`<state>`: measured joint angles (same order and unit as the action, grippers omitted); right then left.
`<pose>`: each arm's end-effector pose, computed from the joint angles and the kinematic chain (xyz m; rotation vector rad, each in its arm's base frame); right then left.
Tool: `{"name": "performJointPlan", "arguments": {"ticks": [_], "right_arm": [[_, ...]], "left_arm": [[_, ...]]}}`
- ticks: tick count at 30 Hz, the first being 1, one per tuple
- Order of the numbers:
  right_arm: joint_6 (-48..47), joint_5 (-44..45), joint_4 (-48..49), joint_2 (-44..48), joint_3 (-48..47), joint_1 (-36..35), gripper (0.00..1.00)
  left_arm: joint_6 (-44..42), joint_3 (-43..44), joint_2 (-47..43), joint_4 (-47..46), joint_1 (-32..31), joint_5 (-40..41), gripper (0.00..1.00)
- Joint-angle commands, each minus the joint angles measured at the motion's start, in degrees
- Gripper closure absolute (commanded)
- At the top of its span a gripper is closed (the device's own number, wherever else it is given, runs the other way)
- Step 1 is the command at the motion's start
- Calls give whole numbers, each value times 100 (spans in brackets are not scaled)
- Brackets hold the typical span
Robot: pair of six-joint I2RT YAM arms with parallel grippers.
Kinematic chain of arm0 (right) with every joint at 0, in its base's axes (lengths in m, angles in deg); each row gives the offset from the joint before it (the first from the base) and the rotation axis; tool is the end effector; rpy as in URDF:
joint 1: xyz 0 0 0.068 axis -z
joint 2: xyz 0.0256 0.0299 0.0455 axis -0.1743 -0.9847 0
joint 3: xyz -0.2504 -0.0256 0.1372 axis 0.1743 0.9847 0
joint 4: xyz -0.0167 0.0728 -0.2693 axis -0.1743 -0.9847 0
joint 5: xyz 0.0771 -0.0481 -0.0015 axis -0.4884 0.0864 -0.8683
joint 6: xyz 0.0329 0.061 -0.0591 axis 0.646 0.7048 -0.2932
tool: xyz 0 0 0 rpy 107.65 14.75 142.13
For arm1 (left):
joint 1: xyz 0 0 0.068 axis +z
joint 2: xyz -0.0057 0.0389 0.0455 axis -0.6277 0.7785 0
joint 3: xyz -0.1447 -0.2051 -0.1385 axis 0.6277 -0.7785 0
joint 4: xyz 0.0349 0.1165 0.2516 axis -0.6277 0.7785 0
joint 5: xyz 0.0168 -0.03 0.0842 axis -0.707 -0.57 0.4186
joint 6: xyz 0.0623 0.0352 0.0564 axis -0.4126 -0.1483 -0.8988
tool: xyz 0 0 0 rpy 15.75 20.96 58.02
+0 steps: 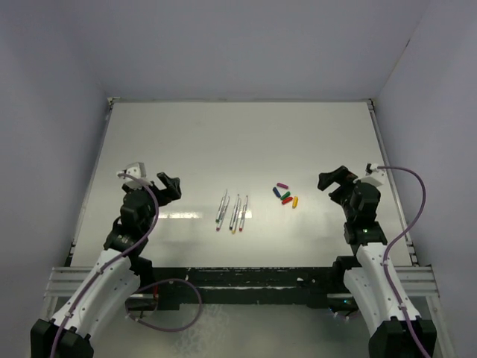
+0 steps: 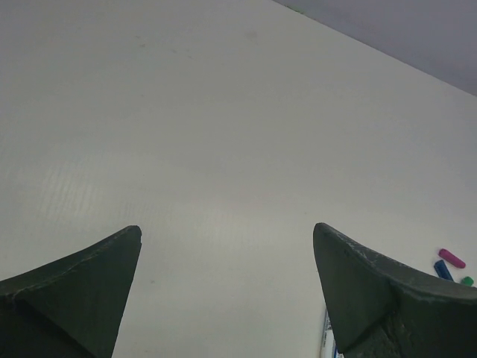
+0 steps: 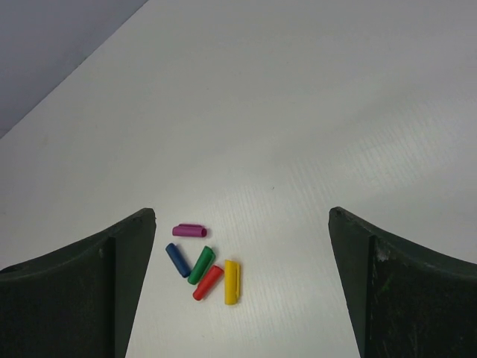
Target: Insert the pens into the pen caps
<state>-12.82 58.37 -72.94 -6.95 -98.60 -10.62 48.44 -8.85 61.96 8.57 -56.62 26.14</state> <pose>0.2187 -0.0044 0.2279 0.6119 1.6719 0.4045 0.2000 -0.0377 0.2124 -0.4188 1.7674 -0.3143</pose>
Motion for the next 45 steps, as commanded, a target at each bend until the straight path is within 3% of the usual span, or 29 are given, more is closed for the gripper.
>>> {"name": "performJointPlan", "arguments": {"ticks": [1,7,10,12,16,21,29,34,45], "right_arm": [[199,-294,28,-174,-446,10,0],[555,-904,524,-177,-111,8,0],[237,-869,1336,-180,238,5,0],[187,-795,1167,-264,194,5,0],[-95,-1289,478,-548,-126,5,0],[-68,-1448,424,-904,-353,6,0],[-281,-1467,1046,-857,-168,6,0],[-511,-1403,894,-974,-324,5,0],[-224,-2493,1056,-2146,-624,12,0]], "left_arm": [[-137,300,53,-498,14,-1067,1],[-218,312,236,-798,16,-1793,1],[-189,608,525,-363,-1,-1875,1],[-271,875,806,-94,-95,-1903,1],[-405,1136,1362,-32,-640,-1481,1],[-439,1334,1949,-204,-1652,-646,1],[-261,1616,2649,-139,-1851,-956,1],[-184,1724,3158,115,-1985,-897,4],[-8,1807,3514,375,-2294,-384,15]]}}
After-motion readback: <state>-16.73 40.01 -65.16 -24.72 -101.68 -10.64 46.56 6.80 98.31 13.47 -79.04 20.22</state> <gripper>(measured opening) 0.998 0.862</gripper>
